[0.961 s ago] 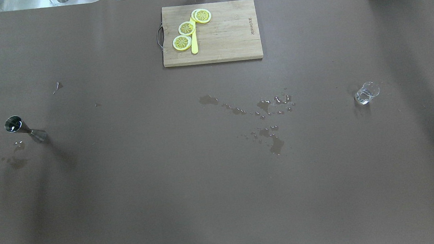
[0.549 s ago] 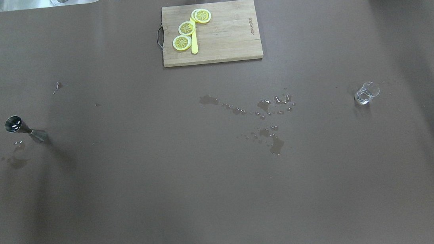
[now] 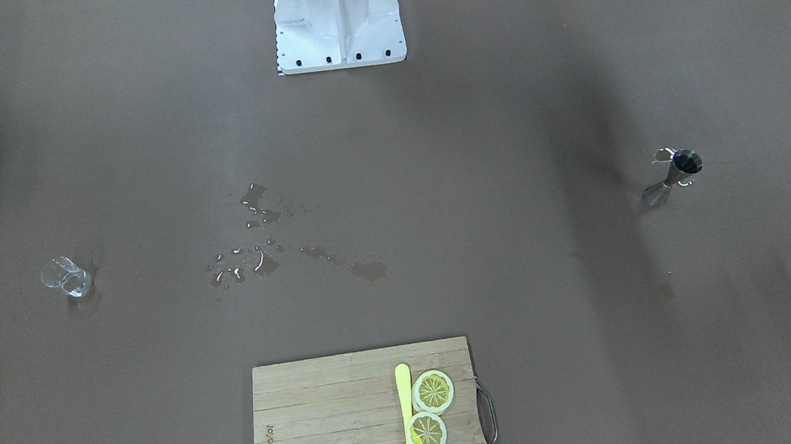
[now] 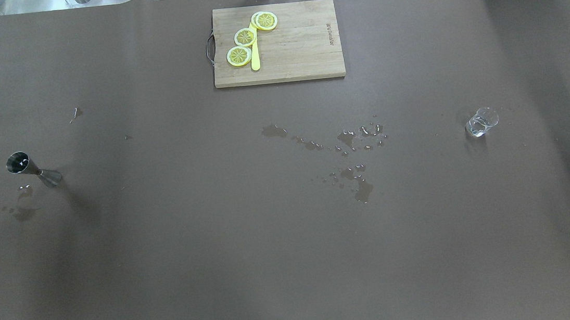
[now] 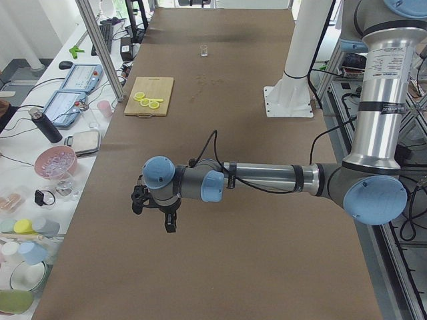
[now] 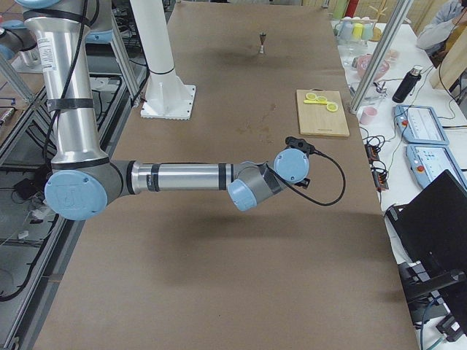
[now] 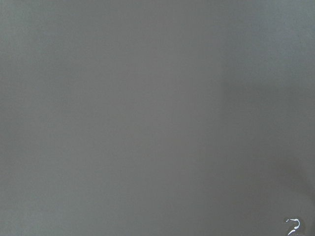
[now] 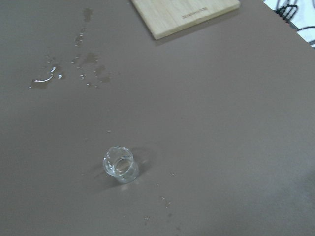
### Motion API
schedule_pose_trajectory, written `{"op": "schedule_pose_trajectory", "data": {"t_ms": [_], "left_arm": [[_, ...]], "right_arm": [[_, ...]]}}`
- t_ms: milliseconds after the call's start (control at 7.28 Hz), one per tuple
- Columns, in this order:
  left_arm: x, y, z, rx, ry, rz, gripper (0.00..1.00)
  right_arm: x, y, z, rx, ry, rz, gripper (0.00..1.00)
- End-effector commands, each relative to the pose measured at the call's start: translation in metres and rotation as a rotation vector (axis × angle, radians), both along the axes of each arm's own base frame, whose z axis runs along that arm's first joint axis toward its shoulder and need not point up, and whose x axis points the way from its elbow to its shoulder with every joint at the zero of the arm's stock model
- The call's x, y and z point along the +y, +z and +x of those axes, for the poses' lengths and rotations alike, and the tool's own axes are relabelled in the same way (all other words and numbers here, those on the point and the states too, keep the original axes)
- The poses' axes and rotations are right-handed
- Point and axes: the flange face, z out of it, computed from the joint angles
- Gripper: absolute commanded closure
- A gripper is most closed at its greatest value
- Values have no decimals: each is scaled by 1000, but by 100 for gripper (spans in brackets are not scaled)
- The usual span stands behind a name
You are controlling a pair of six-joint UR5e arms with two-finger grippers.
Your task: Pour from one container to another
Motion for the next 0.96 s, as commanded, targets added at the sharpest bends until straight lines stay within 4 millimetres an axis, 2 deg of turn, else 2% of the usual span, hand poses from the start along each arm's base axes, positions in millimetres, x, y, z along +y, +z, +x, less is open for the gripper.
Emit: {"op": "schedule_pose_trajectory", "data": {"t_ms": [0, 137, 275, 549, 687, 824], "left_arm": [[-13, -39, 20, 3, -72, -102, 1], [-12, -70, 33, 10, -113, -116, 1], [-7, -103, 68, 20, -76, -84, 1], [16, -164, 148, 41, -32, -99, 1], [23, -183, 162, 52, -32, -97, 2], [34, -214, 167, 76, -46, -77, 2]], "right_arm": [[7, 24, -28, -116, -136, 7, 0], [9, 34, -42, -139, -186, 44, 0], [9, 40, -45, -144, -202, 75, 0], [10, 54, -53, -146, -229, 110, 0], [8, 56, -54, -144, -227, 83, 0], [2, 51, -55, -115, -207, 23, 0]]}}
